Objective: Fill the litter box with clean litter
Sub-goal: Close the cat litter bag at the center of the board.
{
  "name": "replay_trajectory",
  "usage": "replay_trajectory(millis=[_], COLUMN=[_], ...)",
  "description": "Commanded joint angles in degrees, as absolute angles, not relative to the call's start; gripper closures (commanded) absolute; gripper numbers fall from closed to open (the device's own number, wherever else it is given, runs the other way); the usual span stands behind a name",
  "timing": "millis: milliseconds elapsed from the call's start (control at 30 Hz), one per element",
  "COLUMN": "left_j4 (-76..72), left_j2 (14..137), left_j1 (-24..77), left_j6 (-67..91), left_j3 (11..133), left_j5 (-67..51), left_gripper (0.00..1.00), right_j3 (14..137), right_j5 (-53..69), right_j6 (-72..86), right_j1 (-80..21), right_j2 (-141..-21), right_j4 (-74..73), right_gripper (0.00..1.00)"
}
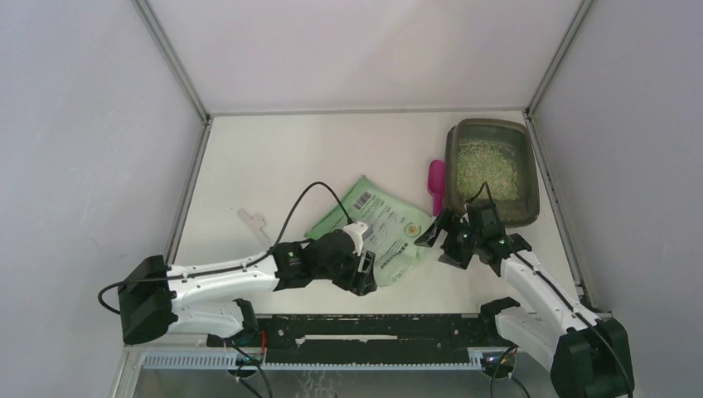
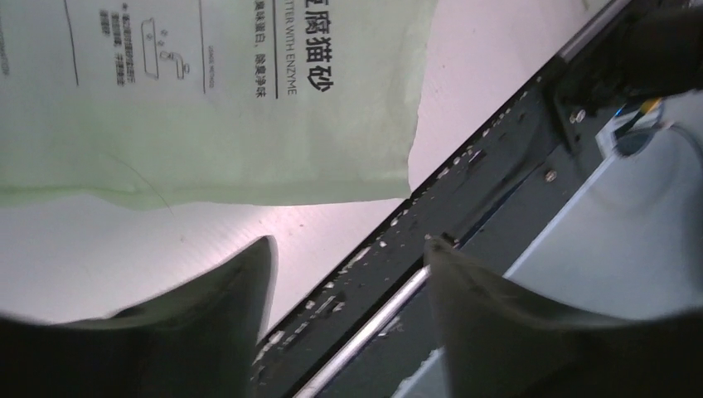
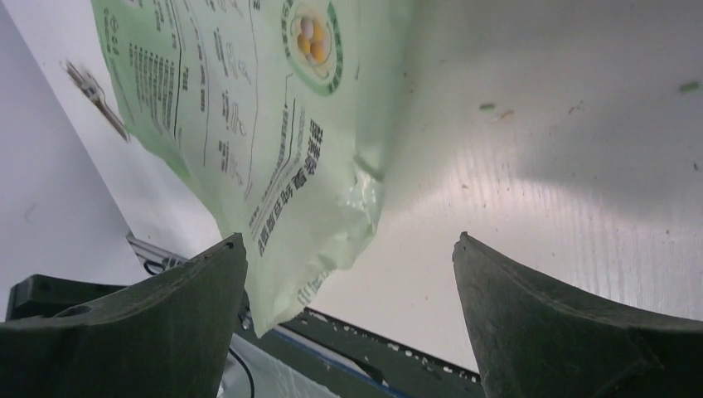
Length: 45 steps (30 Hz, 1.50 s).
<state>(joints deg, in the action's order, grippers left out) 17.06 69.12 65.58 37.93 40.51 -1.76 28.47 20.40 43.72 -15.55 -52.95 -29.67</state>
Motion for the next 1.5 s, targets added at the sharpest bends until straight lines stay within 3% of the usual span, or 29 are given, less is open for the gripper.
replay_trajectory(millis=[0,33,67,267,500,633,700,800,967,1167,1467], left_j4=[16.10,16.24,16.26,14.84,11.26,12.07,12.96,13.13,14.25,13.98,7.10], left_j2=[67.60,67.18,66.80,65.83,69.78,74.79,76.50,77.85,78.46,74.71,76.89], left_j1=[67.37,67.82,68.16,70.23,74.26,76.61,77.44,79.00,80.60,81.87,84.26], left_j6=[36.04,35.94,35.85,35.48,32.50,30.90,30.69,30.56,31.49,32.73,24.85], left_j3=[42.54,42.42,42.22,40.08,39.20,40.94,42.03,42.89,43.82,42.80,42.21], left_j5=[-0.68,-0.24,-0.18,0.66,7.79,13.03,15.24,17.69,22.09,27.13,30.41], left_gripper=[0.13,0.02,0.00,0.00,0.00,0.00,0.00,0.00,0.01,0.08,0.02], right_j3=[27.53,27.16,26.89,26.37,26.37,26.54,26.63,27.12,29.25,33.58,37.02], right_j5=[18.53,17.95,17.79,19.00,18.84,19.04,18.63,17.69,17.36,17.67,24.97], right_j6=[46.17,46.54,46.92,49.67,51.94,52.34,51.94,50.96,48.83,45.46,44.03], right_j1=[-15.04,-15.10,-15.11,-15.80,-16.35,-16.37,-16.27,-16.12,-15.74,-15.78,-15.32], right_j2=[-55.10,-56.10,-57.73,-66.49,-72.94,-73.64,-72.76,-71.55,-71.19,-72.04,-74.82], right_j4=[-19.42,-17.82,-16.60,-6.18,1.91,2.32,1.42,-1.63,-6.06,-12.70,-15.87], right_gripper=[0.01,0.01,0.01,0.04,0.24,0.47,0.52,0.67,0.99,1.00,1.00])
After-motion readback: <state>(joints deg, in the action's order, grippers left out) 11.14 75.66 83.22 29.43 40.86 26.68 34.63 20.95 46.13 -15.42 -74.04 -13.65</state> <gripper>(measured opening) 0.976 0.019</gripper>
